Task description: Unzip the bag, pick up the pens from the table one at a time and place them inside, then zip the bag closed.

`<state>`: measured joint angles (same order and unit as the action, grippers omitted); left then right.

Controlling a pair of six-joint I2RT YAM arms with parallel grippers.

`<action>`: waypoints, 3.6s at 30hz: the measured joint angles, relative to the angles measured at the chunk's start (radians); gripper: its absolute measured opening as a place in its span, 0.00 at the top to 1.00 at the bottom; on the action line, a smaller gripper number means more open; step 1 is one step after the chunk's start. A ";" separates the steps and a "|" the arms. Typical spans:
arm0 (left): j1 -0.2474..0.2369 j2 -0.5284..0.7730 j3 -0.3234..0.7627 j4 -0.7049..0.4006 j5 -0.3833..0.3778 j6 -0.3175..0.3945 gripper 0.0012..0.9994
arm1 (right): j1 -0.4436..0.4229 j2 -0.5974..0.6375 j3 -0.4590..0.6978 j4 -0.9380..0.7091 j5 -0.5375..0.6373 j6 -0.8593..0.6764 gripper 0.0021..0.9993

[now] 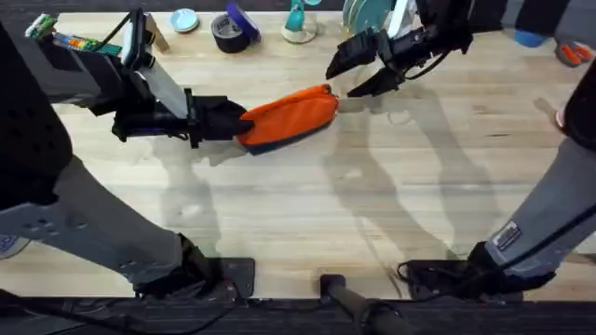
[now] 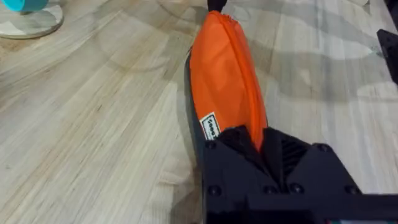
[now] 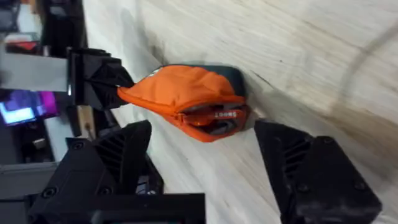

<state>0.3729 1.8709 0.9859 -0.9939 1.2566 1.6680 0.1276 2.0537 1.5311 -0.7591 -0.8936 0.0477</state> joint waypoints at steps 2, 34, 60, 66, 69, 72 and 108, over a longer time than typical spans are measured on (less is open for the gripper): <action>0.000 0.000 0.000 0.000 0.000 -0.004 0.96 | 0.000 0.013 0.000 0.007 -0.022 0.000 0.00; 0.000 0.000 0.000 0.000 0.000 -0.015 0.96 | 0.000 0.109 -0.003 0.076 -0.316 0.005 0.00; 0.000 0.000 0.000 0.000 -0.001 -0.015 0.96 | 0.000 0.081 -0.003 0.075 -0.515 0.009 0.00; 0.000 0.000 0.000 0.001 -0.001 -0.016 0.96 | 0.000 0.001 0.023 0.071 -0.541 0.020 0.00; 0.000 0.000 0.000 0.001 -0.001 -0.016 0.96 | 0.000 -0.034 0.040 0.071 -0.544 0.024 0.00; 0.000 0.000 0.000 0.001 -0.001 -0.016 0.96 | 0.000 -0.061 0.050 0.071 -0.547 0.028 0.00; 0.000 0.000 0.000 0.003 -0.001 -0.019 0.96 | 0.000 -0.217 0.084 -0.143 -0.185 0.083 0.00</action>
<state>0.3729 1.8709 0.9859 -0.9913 1.2558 1.6493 0.1280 1.8366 1.6154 -0.9022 -1.0786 0.1307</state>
